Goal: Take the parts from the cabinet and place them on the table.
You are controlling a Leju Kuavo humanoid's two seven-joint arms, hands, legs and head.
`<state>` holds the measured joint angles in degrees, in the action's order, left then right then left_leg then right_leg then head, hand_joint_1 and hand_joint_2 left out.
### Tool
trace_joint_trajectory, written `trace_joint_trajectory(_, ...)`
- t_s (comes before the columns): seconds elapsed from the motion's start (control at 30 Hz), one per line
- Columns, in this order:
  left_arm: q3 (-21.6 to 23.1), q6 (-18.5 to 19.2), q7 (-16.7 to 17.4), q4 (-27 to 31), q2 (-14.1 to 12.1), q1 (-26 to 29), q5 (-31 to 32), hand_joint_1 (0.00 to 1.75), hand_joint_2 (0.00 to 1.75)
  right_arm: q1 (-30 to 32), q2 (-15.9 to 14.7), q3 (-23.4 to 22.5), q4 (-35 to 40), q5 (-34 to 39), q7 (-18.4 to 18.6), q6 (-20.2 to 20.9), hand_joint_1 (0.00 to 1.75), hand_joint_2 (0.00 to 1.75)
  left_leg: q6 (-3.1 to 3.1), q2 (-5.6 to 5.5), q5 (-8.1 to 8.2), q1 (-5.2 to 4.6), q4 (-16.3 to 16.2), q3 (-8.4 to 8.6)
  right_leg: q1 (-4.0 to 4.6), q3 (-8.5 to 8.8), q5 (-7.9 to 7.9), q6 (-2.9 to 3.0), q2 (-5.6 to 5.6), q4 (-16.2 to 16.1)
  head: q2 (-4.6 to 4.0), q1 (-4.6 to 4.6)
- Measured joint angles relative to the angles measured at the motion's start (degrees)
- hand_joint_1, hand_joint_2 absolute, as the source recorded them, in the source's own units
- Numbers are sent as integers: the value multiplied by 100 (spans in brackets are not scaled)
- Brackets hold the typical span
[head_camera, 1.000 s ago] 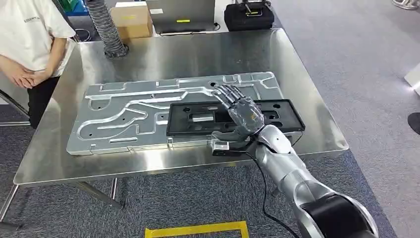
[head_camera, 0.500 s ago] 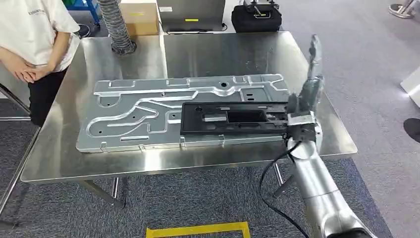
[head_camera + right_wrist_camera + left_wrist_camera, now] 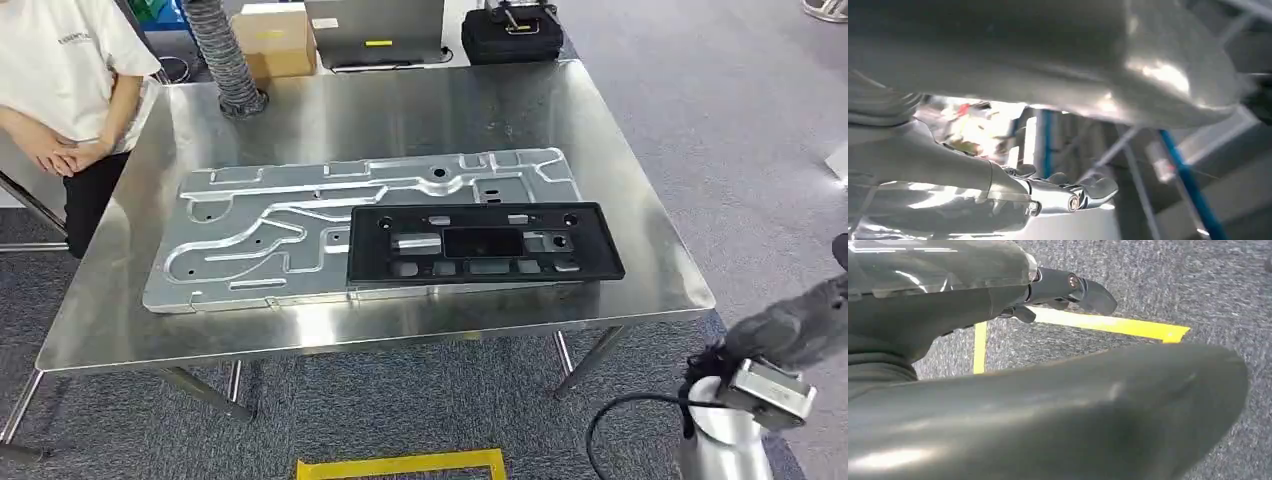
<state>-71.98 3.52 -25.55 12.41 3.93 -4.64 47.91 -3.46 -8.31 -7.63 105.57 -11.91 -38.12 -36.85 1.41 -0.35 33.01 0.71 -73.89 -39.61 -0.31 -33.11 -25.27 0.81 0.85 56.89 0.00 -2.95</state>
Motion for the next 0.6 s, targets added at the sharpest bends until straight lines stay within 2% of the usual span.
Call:
trace_joint_trajectory(0.03, -30, 26, -2, 0, 0, 1, 2, 0, 0, 276, 13, -206, 68, 59, 0, 0, 0, 0, -5, 0, -220, 1, 391, 209, -3, 7, -12, -18, 0, 10, 0, 0)
trace_joint_trajectory(0.07, -46, 43, -2, 0, 0, 2, 2, 0, 0, 519, 33, -385, 100, 109, 0, 15, 0, 0, -16, 0, -468, 3, 932, 495, -7, 14, -29, -38, 0, 27, 0, 0)
trace_joint_trajectory(0.1, -55, 48, -2, 0, 0, 6, -22, 0, 0, 723, 74, -595, 111, 118, 0, 68, 0, 0, -40, -2, -621, 5, 1428, 759, -5, 12, -46, -57, -4, 54, 0, 0)
trace_joint_trajectory(0.13, -55, 57, -2, 0, 0, 1, -57, 0, 0, 893, 153, -769, 100, 102, 0, 138, 0, 0, -66, -7, -531, -24, 1586, 831, 43, -6, -61, -82, -18, 84, 0, 0)
trace_joint_trajectory(0.17, -55, 63, -4, 0, 2, -1, -81, 0, 0, 1072, 277, -1006, 24, 29, 0, 249, 0, 0, -118, -11, -565, 1, 1574, 830, 43, -4, -43, -112, -21, 86, 0, 0)
trace_joint_trajectory(0.23, -57, 63, -4, 0, 4, 25, -98, 0, 0, 1364, 540, -1443, -197, -123, 0, 527, 0, 0, -163, -14, -584, -32, 1564, 824, 31, 4, -7, -166, -20, 70, 0, 0)
trace_joint_trajectory(0.27, -57, 65, -4, 0, 4, 31, -94, 0, 0, 1478, 667, -1659, -298, -180, 0, 667, 0, 0, -223, -11, -626, -23, 1606, 818, 29, 4, 5, -199, -21, 70, 0, 0)
trace_joint_trajectory(0.3, -57, 100, 19, 0, 41, 32, -66, 0, 0, 1560, 851, -1989, -460, -303, 0, 832, 0, 0, -275, 5, -672, 0, 1650, 820, -2, -4, -67, -229, -30, 107, 0, 0)
trace_joint_trajectory(0.33, -59, 98, 26, 4, 42, 35, -52, 0, 0, 1581, 929, -2180, -615, -357, 0, 940, 0, 0, -307, 5, -698, -2, 1665, 803, -6, -62, -260, -264, -50, 245, 0, 0)
trace_joint_trajectory(0.37, -65, 76, 26, 4, 42, 32, -46, 0, 0, 1591, 1004, -2453, -893, -435, 0, 1061, 0, 0, -334, 15, -718, -2, 1665, 773, -15, -182, -528, -290, -58, 576, 0, 0)
trace_joint_trajectory(0.43, -103, 61, 24, 4, 44, 32, -26, 0, 0, 1593, 1152, -2971, -1593, -663, 0, 1204, 0, 0, -344, 18, -769, -21, 1664, 700, -39, -510, -1033, -335, -60, 1503, 0, 0)
trace_joint_trajectory(0.47, -111, 61, 22, 4, 44, 40, 20, 0, 0, 1577, 1224, -3227, -1965, -862, 0, 1165, 0, 0, -346, 12, -798, -29, 1657, 655, -49, -595, -1123, -345, -60, 1799, 0, 0)
trace_joint_trajectory(0.5, -142, 61, 20, 4, 46, 49, 59, 0, 0, 1507, 1250, -3480, -2462, -1096, 0, 1078, 0, 0, -337, 10, -826, -34, 1652, 615, -51, -534, -1061, -341, -61, 1781, 0, 0)
trace_joint_trajectory(0.53, -173, 61, 18, 4, 48, 48, 63, 0, 0, 1435, 1255, -3648, -2850, -1236, 0, 1016, 0, 0, -327, 11, -850, -37, 1644, 577, -51, -343, -912, -331, -60, 1506, 0, 0)
trace_joint_trajectory(0.6, -194, 63, 11, 4, 66, 42, 70, 0, 0, 1273, 1250, -3956, -3759, -1605, 0, 758, 0, 0, -298, 12, -905, -42, 1636, 518, -45, 321, -566, -275, -60, 470, 0, 0)
